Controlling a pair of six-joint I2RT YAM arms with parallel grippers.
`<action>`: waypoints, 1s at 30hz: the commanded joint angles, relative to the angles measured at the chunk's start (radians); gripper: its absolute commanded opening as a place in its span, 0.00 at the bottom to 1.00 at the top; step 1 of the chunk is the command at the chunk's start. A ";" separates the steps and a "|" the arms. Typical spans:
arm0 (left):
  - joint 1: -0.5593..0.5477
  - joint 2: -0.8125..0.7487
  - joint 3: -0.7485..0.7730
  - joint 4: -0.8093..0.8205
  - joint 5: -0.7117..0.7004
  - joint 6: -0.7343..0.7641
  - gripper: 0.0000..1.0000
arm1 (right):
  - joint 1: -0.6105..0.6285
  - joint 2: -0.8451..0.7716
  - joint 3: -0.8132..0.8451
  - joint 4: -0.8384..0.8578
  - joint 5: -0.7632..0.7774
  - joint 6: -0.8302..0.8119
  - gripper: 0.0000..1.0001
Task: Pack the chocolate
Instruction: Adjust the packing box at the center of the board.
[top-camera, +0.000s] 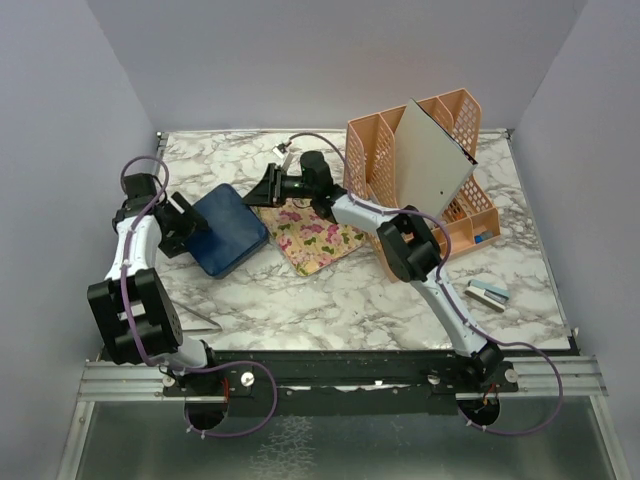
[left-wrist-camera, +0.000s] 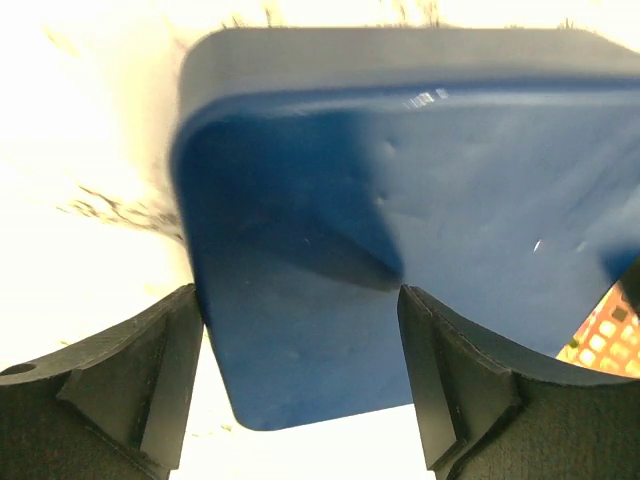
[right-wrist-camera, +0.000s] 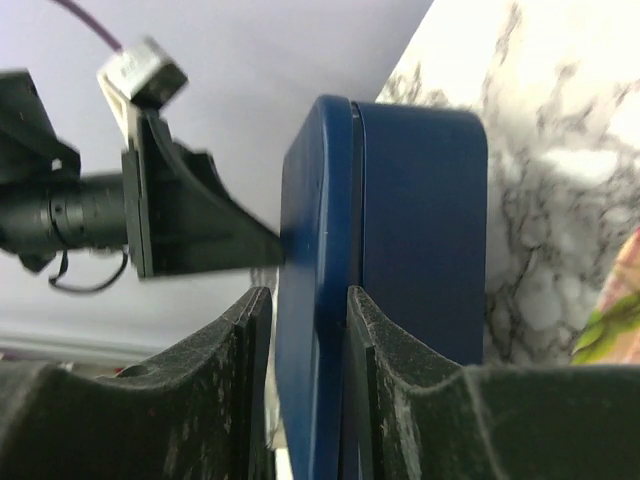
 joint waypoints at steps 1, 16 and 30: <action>-0.015 -0.061 0.115 0.289 0.195 -0.006 0.24 | 0.196 0.014 -0.054 0.109 -0.357 0.207 0.40; -0.002 -0.043 -0.043 0.337 0.260 0.055 0.59 | 0.186 0.028 -0.041 0.164 -0.187 0.177 0.37; -0.002 -0.051 0.160 0.121 0.036 0.108 0.98 | 0.155 -0.166 -0.251 0.040 0.064 -0.092 0.45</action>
